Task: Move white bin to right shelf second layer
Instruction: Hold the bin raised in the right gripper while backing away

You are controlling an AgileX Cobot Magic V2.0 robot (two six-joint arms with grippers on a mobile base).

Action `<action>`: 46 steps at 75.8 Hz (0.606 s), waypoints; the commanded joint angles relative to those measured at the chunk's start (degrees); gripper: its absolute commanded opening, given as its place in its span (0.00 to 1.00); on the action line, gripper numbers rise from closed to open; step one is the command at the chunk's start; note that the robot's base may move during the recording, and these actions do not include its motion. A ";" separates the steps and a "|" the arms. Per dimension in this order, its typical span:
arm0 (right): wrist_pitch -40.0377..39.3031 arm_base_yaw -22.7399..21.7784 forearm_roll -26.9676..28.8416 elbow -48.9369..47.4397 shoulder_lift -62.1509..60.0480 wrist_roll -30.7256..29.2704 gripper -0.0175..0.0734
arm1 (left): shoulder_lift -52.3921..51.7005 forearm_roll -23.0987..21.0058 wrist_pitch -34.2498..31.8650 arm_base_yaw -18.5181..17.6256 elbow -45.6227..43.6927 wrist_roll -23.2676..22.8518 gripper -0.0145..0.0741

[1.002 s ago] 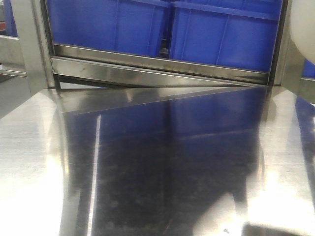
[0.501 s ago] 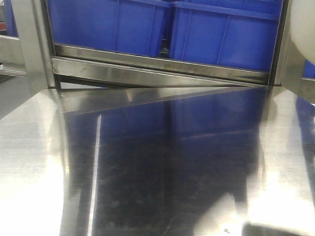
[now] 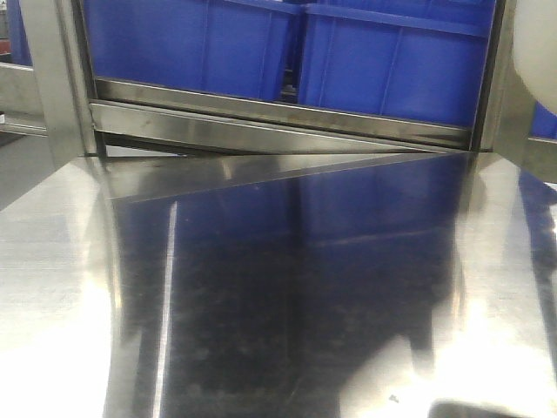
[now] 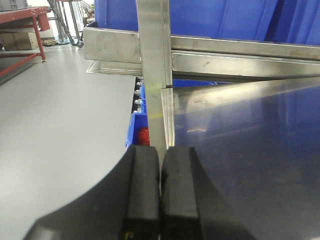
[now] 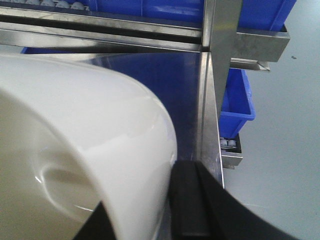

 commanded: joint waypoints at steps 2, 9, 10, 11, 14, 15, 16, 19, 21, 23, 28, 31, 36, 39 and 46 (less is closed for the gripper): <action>-5.72 -0.47 0.03 -1.73 -0.05 -0.36 0.25 | -0.81 0.00 -5.00 -0.26 2.11 -0.18 0.26; -5.72 -0.47 0.03 -1.73 -0.05 -0.36 0.25 | -0.81 0.00 -5.00 -0.26 2.11 -0.18 0.26; -5.72 -0.47 0.03 -1.73 -0.05 -0.36 0.25 | -0.81 0.00 -5.00 -0.26 2.11 -0.18 0.26; -5.72 -0.47 0.03 -1.73 -0.05 -0.36 0.25 | -0.81 0.00 -5.00 -0.26 2.11 -0.18 0.26; -5.72 -0.47 0.03 -1.73 -0.05 -0.36 0.25 | -0.81 0.00 -5.00 -0.26 2.11 -0.18 0.26; -5.72 -0.47 0.03 -1.73 -0.05 -0.36 0.25 | -0.81 0.00 -5.00 -0.26 2.11 -0.18 0.26; -5.72 -0.47 0.03 -1.73 -0.05 -0.36 0.25 | -0.81 0.00 -5.00 -0.26 2.11 -0.18 0.26; -5.72 -0.47 0.03 -1.73 -0.05 -0.36 0.25 | -0.81 0.00 -5.00 -0.26 2.11 -0.18 0.26; -5.72 -0.47 0.03 -1.73 -0.05 -0.36 0.25 | -0.81 0.00 -5.00 -0.26 2.11 -0.18 0.26; -5.72 -0.47 0.03 -1.73 -0.05 -0.36 0.25 | -0.81 0.00 -5.00 -0.26 2.11 -0.18 0.26; -5.72 -0.47 0.03 -1.73 -0.05 -0.36 0.25 | -0.81 0.00 -5.00 -0.26 2.11 -0.18 0.26; -5.72 -0.47 0.03 -1.73 -0.05 -0.36 0.25 | -0.81 0.00 -5.00 -0.26 2.11 -0.18 0.26; -5.72 -0.47 0.03 -1.73 -0.05 -0.36 0.25 | -0.81 0.00 -5.00 -0.26 2.11 -0.18 0.26; -5.72 -0.47 0.03 -1.73 -0.05 -0.36 0.25 | -0.81 0.00 -5.00 -0.26 2.11 -0.18 0.26; -5.72 -0.47 0.03 -1.73 -0.05 -0.36 0.25 | -0.81 0.00 -5.00 -0.26 2.11 -0.18 0.26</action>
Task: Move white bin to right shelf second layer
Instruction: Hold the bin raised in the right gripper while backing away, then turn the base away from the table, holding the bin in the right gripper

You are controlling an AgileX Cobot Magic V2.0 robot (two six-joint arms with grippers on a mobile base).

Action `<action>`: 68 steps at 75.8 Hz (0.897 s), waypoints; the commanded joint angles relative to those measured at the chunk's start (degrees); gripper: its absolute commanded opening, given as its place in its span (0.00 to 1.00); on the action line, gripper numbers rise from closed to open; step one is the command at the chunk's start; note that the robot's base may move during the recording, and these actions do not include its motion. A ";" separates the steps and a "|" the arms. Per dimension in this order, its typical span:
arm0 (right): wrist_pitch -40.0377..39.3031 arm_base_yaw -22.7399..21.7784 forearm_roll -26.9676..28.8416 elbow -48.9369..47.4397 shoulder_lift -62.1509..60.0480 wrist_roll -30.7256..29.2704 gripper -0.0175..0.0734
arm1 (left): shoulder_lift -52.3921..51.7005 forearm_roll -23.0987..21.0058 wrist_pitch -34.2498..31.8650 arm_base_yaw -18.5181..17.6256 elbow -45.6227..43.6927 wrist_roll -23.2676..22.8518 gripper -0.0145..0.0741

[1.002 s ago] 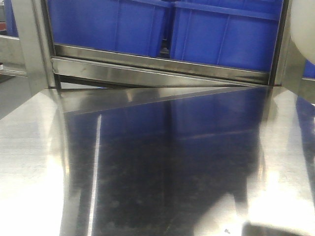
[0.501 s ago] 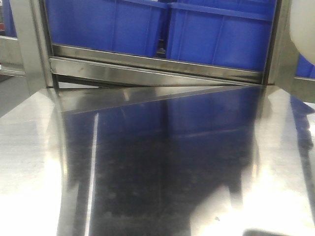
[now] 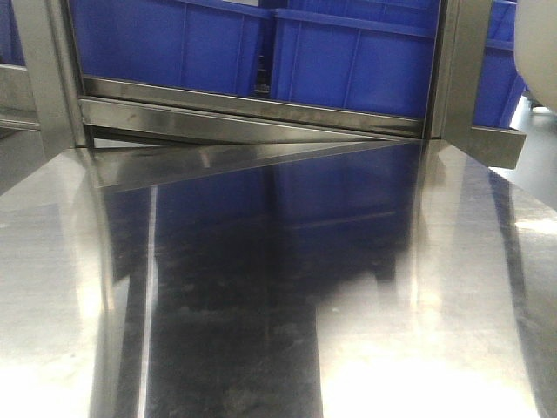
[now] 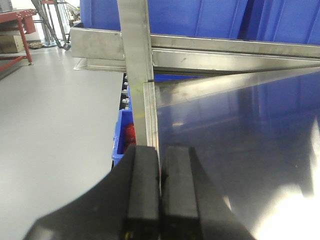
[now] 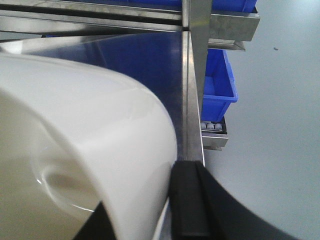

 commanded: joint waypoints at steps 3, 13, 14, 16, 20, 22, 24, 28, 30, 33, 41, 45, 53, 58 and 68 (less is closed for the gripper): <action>-5.72 -0.47 0.03 -1.73 -0.05 -0.25 0.25 | -0.81 0.00 -5.00 -0.26 2.11 -0.18 0.26; -5.72 -0.47 0.03 -1.73 -0.05 -0.25 0.25 | -0.81 0.00 -5.00 -0.26 2.11 -0.18 0.26; -5.72 -0.47 0.03 -1.73 -0.05 -0.25 0.25 | -0.81 0.00 -5.00 -0.26 2.11 -0.18 0.26; -5.72 -0.47 0.03 -1.73 -0.05 -0.25 0.25 | -0.81 0.00 -5.00 -0.26 2.11 -0.18 0.26; -5.67 -0.47 0.03 -1.73 -0.05 -0.25 0.25 | -0.81 0.00 -5.00 -0.26 2.11 -0.18 0.26; -5.44 -0.47 0.03 -1.73 -0.16 -0.25 0.25 | -0.81 0.00 -5.00 -0.26 2.11 -0.18 0.26; -5.23 -0.47 0.03 -1.73 -0.22 -0.25 0.25 | -0.81 0.00 -5.00 -0.26 2.11 -0.18 0.26; -5.09 -0.47 0.03 -1.73 -0.10 -0.25 0.25 | -0.81 0.00 -5.00 -0.26 2.11 -0.18 0.26; -5.09 -0.47 0.03 -1.73 0.08 -0.25 0.25 | -0.81 0.00 -5.00 -0.26 2.11 -0.18 0.26; -5.09 -0.47 0.03 -1.73 0.26 -0.25 0.25 | -0.81 0.00 -5.00 -0.26 2.11 -0.18 0.26; -5.03 -0.47 0.03 -1.73 0.60 -0.25 0.25 | -0.81 0.00 -5.00 -0.26 2.11 -0.18 0.26; -5.03 -0.47 0.03 -1.73 0.53 -0.25 0.25 | -0.81 0.00 -5.00 -0.26 2.11 -0.18 0.26; -4.90 -0.47 0.03 -1.73 0.53 -0.25 0.25 | -0.81 0.00 -5.00 -0.26 2.11 -0.18 0.26; -4.95 -0.47 0.03 -1.73 0.53 -0.25 0.25 | -0.81 0.00 -5.00 -0.26 2.11 -0.18 0.26; -4.89 -0.47 0.03 -1.73 0.53 -0.25 0.25 | -0.81 0.00 -5.00 -0.26 2.11 -0.18 0.26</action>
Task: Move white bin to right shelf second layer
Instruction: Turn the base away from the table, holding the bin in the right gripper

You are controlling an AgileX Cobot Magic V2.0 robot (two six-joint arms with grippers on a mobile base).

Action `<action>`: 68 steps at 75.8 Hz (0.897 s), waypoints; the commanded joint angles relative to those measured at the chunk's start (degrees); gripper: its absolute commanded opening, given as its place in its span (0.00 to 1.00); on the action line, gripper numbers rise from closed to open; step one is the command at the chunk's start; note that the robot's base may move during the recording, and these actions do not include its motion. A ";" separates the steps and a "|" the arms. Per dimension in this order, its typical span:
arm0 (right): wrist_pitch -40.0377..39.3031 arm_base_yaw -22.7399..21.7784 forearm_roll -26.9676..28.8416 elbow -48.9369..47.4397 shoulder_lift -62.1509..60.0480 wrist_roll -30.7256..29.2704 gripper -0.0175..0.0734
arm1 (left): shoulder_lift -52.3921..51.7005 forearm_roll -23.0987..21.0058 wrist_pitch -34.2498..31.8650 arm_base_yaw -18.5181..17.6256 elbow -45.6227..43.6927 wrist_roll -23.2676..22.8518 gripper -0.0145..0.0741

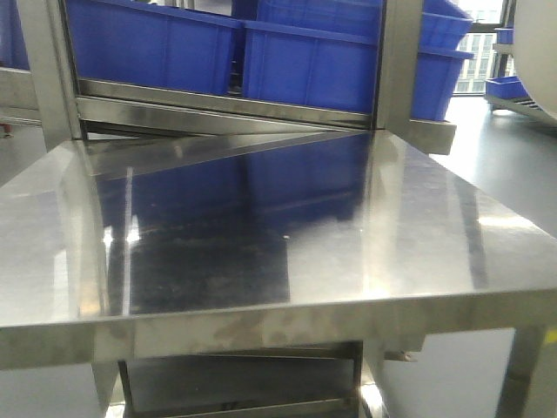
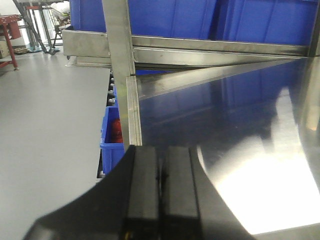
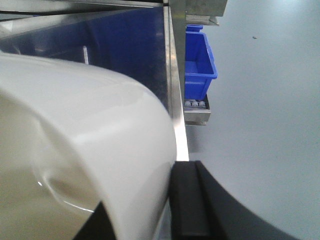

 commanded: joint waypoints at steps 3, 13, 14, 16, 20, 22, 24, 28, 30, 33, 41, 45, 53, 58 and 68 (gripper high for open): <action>-5.10 -0.47 0.03 -1.73 0.45 -0.25 0.25 | -0.81 0.00 -4.90 -0.26 2.11 -0.18 0.26; -5.10 -0.47 0.03 -1.73 0.45 -0.25 0.25 | -0.81 0.00 -4.90 -0.26 2.11 -0.18 0.26; -5.10 -0.47 0.03 -1.73 0.45 -0.25 0.25 | -0.81 0.00 -4.90 -0.26 2.11 -0.18 0.26; -5.10 -0.47 0.03 -1.73 0.45 -0.25 0.25 | -0.81 0.00 -4.90 -0.26 2.11 -0.18 0.26; -5.10 -0.47 0.03 -1.73 0.45 -0.25 0.25 | -0.81 0.00 -4.90 -0.26 2.11 -0.18 0.26; -5.10 -0.47 0.03 -1.73 0.45 -0.25 0.25 | -0.81 0.00 -4.90 -0.26 2.11 -0.18 0.26; -5.10 -0.47 0.03 -1.73 0.45 -0.25 0.25 | -0.81 0.00 -4.90 -0.26 2.11 -0.18 0.26; -5.10 -0.47 0.03 -1.73 0.45 -0.25 0.25 | -0.81 0.00 -4.90 -0.26 2.11 -0.18 0.26; -5.10 -0.47 0.03 -1.73 0.45 -0.25 0.25 | -0.81 0.00 -4.90 -0.26 2.11 -0.18 0.26; -5.10 -0.47 0.03 -1.73 0.45 -0.25 0.25 | -0.81 0.00 -4.90 -0.26 2.11 -0.18 0.26; -5.10 -0.47 0.03 -1.73 0.45 -0.25 0.25 | -0.81 0.00 -4.90 -0.26 2.11 -0.18 0.26; -5.10 -0.47 0.03 -1.73 0.45 -0.25 0.25 | -0.81 0.00 -4.90 -0.26 2.11 -0.18 0.26; -5.10 -0.47 0.03 -1.73 0.45 -0.25 0.25 | -0.81 0.00 -4.90 -0.26 2.11 -0.18 0.26; -5.10 -0.47 0.03 -1.73 0.45 -0.25 0.25 | -0.81 0.00 -4.90 -0.26 2.11 -0.18 0.26; -5.10 -0.47 0.03 -1.73 0.45 -0.25 0.25 | -0.81 0.00 -4.90 -0.26 2.11 -0.18 0.26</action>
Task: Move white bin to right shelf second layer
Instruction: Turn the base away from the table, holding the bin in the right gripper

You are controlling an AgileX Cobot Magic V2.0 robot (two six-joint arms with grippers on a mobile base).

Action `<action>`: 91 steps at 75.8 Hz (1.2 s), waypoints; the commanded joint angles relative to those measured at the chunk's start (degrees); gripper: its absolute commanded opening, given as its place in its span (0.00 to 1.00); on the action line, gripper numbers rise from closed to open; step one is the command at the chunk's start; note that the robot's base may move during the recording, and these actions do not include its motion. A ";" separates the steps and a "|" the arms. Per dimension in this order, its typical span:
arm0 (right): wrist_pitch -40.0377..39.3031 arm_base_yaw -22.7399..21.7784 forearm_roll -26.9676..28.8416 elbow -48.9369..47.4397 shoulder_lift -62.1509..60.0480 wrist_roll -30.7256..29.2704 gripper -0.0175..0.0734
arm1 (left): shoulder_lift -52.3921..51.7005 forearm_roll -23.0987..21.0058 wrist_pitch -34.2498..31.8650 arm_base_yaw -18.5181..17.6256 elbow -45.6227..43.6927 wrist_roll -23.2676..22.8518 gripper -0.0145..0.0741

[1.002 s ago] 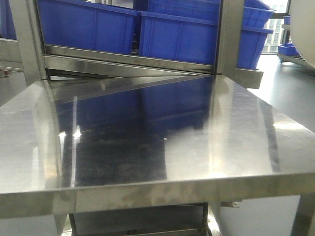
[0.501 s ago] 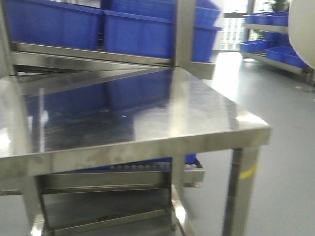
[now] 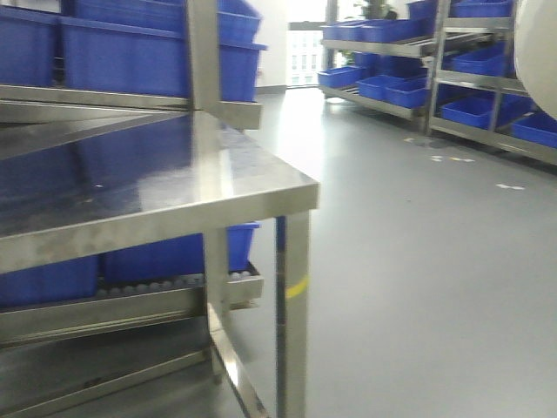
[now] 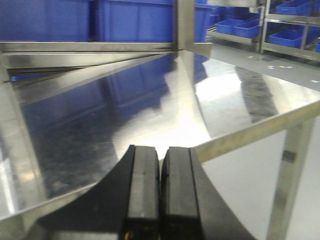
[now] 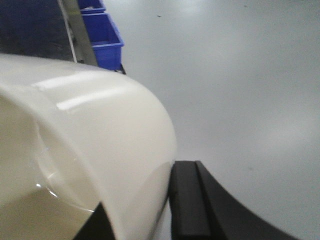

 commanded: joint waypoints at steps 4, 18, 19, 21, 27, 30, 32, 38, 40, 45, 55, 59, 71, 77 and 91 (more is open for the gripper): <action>-5.35 -0.47 0.03 -1.73 0.45 -0.25 0.25 | -0.81 0.00 -4.90 -0.26 2.11 -0.18 0.26; -5.35 -0.47 0.03 -1.73 0.45 -0.25 0.25 | -0.81 0.00 -4.90 -0.26 2.11 -0.18 0.26; -5.35 -0.47 0.03 -1.73 0.45 -0.25 0.25 | -0.81 0.00 -4.90 -0.26 2.11 -0.18 0.26; -5.35 -0.47 0.03 -1.73 0.45 -0.25 0.25 | -0.81 0.00 -4.90 -0.26 2.11 -0.18 0.26; -5.35 -0.47 0.03 -1.73 0.45 -0.25 0.25 | -0.81 0.00 -4.90 -0.26 2.11 -0.18 0.26; -5.35 -0.47 0.03 -1.73 0.45 -0.25 0.25 | -0.81 0.00 -4.90 -0.26 2.11 -0.18 0.26; -5.35 -0.47 0.03 -1.73 0.45 -0.25 0.25 | -0.81 0.00 -4.90 -0.26 2.11 -0.18 0.26; -5.35 -0.47 0.03 -1.73 0.45 -0.25 0.25 | -0.81 0.00 -4.90 -0.26 2.11 -0.18 0.26; -5.35 -0.47 0.03 -1.73 0.45 -0.25 0.25 | -0.81 0.00 -4.90 -0.26 2.11 -0.18 0.26; -5.35 -0.47 0.03 -1.73 0.45 -0.25 0.25 | -0.81 0.00 -4.90 -0.26 2.11 -0.18 0.26; -5.35 -0.47 0.03 -1.73 0.45 -0.25 0.25 | -0.81 0.00 -4.90 -0.26 2.11 -0.18 0.26; -5.35 -0.47 0.03 -1.73 0.45 -0.25 0.25 | -0.81 0.00 -4.90 -0.26 2.11 -0.18 0.26; -5.35 -0.47 0.03 -1.73 0.45 -0.25 0.25 | -0.81 0.00 -4.90 -0.26 2.11 -0.18 0.26; -5.35 -0.47 0.03 -1.73 0.45 -0.25 0.25 | -0.81 0.00 -4.90 -0.26 2.11 -0.18 0.26; -5.35 -0.47 0.03 -1.73 0.45 -0.25 0.25 | -0.81 0.00 -4.90 -0.26 2.11 -0.18 0.26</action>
